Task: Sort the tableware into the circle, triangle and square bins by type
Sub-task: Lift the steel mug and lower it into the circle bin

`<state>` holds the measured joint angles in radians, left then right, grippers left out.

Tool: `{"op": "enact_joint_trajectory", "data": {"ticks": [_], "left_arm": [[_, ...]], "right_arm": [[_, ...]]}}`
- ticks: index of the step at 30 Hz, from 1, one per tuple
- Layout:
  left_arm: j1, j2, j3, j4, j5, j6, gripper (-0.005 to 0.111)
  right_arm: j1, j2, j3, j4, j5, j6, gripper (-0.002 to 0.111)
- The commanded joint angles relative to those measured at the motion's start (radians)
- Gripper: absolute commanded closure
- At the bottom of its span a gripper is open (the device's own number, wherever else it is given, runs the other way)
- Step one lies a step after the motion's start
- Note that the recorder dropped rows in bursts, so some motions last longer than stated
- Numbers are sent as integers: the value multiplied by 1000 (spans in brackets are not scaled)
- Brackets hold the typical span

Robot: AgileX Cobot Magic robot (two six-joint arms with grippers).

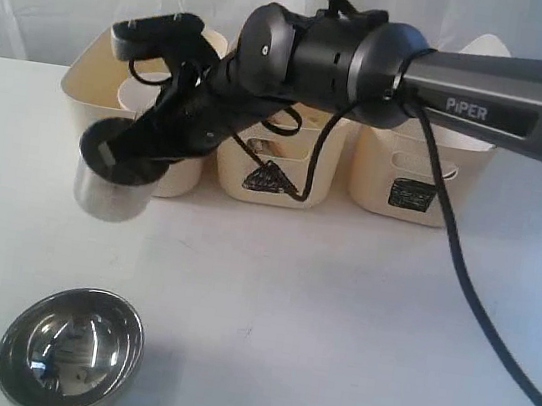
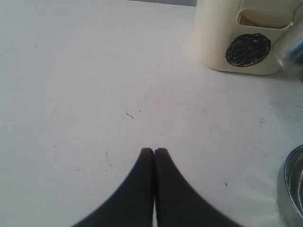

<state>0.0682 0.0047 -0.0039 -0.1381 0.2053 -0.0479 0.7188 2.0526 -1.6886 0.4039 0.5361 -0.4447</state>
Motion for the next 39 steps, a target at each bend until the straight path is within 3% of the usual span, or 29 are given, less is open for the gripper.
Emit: {"op": "enact_joint_trajectory", "data": {"ticks": [1, 15, 39], "left_arm": [[-1, -5, 4, -3, -3, 1, 107], [-1, -5, 4, -3, -3, 1, 107], [-1, -5, 4, -3, -3, 1, 107]], "right_arm": [[1, -36, 2, 10, -183, 2, 108], [-23, -25, 0, 8, -641, 2, 108], [-70, 155, -96, 6, -634, -29, 108]]}}
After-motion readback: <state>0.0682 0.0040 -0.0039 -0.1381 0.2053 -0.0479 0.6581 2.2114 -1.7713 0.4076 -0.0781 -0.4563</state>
